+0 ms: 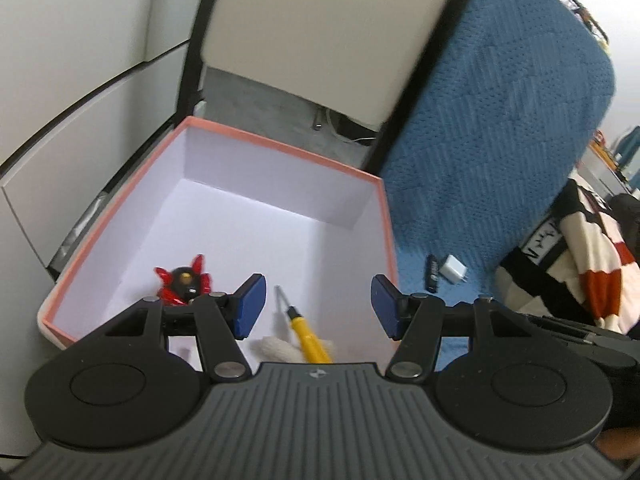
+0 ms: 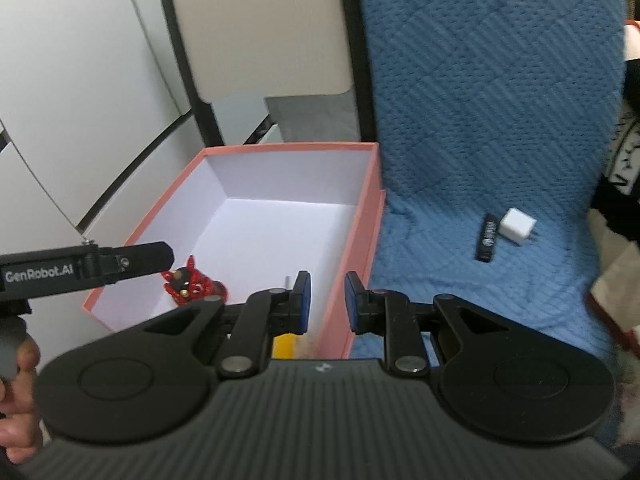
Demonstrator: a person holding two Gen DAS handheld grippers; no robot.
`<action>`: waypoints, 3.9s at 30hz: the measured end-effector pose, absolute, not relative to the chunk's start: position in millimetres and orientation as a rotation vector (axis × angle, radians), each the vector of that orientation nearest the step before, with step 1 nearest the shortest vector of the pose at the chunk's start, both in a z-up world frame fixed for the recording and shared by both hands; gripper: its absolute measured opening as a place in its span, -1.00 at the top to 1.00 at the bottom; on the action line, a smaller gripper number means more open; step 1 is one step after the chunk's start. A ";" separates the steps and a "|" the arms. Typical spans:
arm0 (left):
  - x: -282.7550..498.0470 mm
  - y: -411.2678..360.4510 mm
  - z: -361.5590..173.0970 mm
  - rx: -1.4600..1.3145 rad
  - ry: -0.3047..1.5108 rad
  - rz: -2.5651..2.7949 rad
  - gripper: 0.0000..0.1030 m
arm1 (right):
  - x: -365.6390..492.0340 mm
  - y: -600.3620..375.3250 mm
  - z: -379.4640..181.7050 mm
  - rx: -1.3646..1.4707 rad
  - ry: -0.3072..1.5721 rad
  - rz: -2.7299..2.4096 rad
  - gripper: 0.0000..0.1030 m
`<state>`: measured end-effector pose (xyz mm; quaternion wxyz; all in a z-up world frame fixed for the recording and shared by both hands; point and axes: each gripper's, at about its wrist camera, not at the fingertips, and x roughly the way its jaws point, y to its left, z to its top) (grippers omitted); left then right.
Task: Organize rigid objects
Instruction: 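Withdraw both open tools from the box back toward the chair seat, then close the left gripper on the black USB stick while the right gripper grasps the small white charger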
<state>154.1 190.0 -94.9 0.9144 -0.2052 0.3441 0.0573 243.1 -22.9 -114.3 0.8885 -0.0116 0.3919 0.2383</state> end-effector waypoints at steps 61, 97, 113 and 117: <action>286.3 -30.1 -218.5 -0.234 0.825 -0.128 -0.24 | 253.3 -203.3 -175.0 0.134 0.708 0.169 0.53; 439.6 -22.8 -271.5 -0.152 0.889 -0.109 -0.22 | 444.0 -193.0 -237.2 0.196 0.869 0.237 0.40; 453.9 -34.4 -288.1 -0.137 0.923 -0.148 0.04 | 503.4 -172.2 -272.2 0.168 0.969 0.273 -0.09; 454.0 -37.9 -288.5 -0.108 0.916 -0.136 0.18 | 510.7 -165.5 -280.5 0.142 0.986 0.279 -0.27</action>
